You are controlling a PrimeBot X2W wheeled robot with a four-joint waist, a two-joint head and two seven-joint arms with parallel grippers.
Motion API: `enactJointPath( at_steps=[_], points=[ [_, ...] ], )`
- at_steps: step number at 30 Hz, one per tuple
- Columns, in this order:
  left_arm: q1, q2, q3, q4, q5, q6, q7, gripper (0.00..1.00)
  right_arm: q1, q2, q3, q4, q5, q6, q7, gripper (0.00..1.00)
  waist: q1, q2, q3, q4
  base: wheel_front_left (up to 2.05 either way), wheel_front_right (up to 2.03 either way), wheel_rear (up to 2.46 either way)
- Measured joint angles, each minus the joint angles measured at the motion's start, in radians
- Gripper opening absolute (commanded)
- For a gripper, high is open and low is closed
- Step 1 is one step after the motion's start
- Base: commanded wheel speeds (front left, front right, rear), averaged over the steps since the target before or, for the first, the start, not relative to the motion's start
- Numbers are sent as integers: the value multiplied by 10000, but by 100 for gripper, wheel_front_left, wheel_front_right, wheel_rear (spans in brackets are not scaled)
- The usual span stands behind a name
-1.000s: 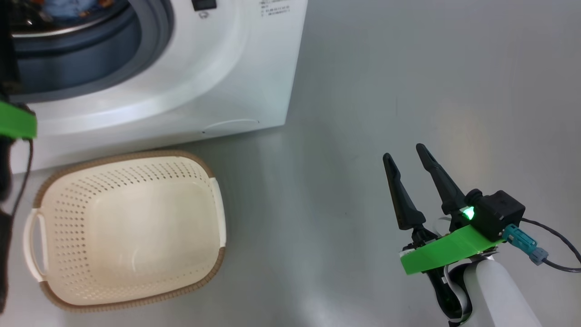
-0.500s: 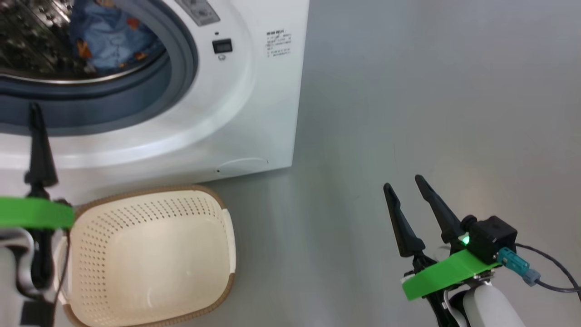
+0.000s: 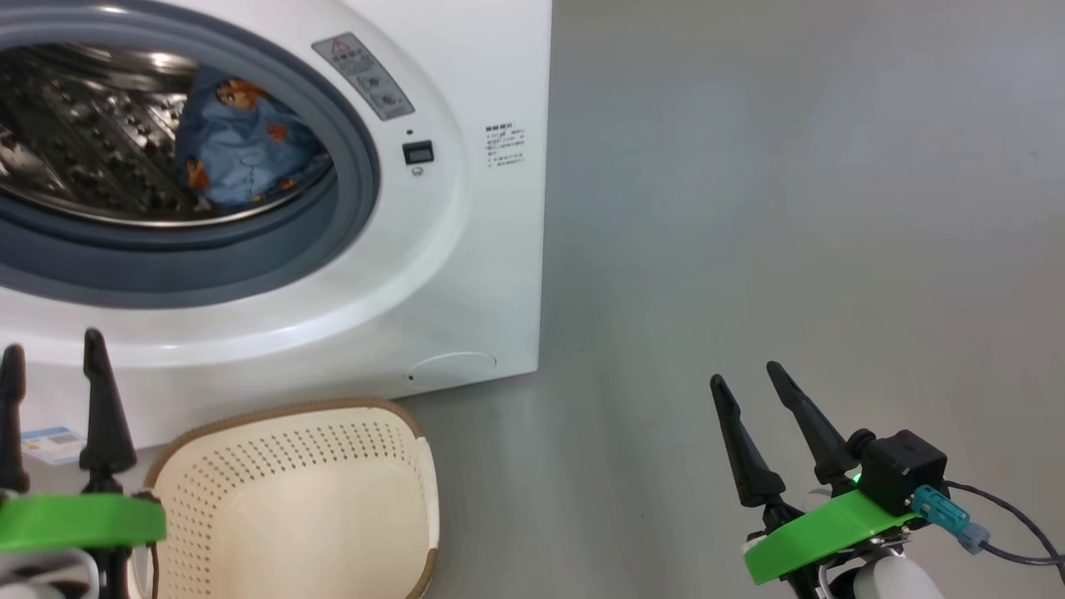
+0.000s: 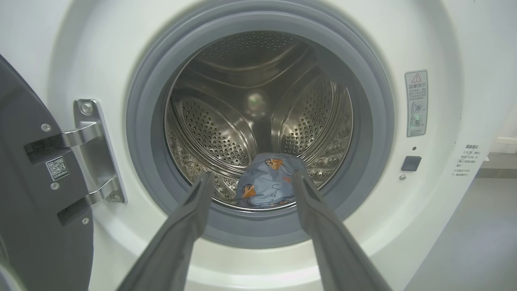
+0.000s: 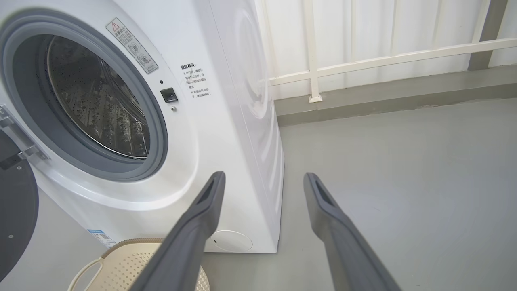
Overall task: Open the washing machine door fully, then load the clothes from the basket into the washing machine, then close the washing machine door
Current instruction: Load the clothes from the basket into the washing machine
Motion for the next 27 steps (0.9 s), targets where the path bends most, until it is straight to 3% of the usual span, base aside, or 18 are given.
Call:
enactJointPath(
  at_steps=[10,27],
  points=[
    [1200,-426,282,-456,562,0,0,100,194,4,-230,-8,-15,0,0,100,0,0,-564,26,0,0,0],
    [2831,-853,-105,-800,1218,0,0,100,414,8,-366,-19,-284,0,0,100,0,0,-1027,273,0,0,0]
  ],
)
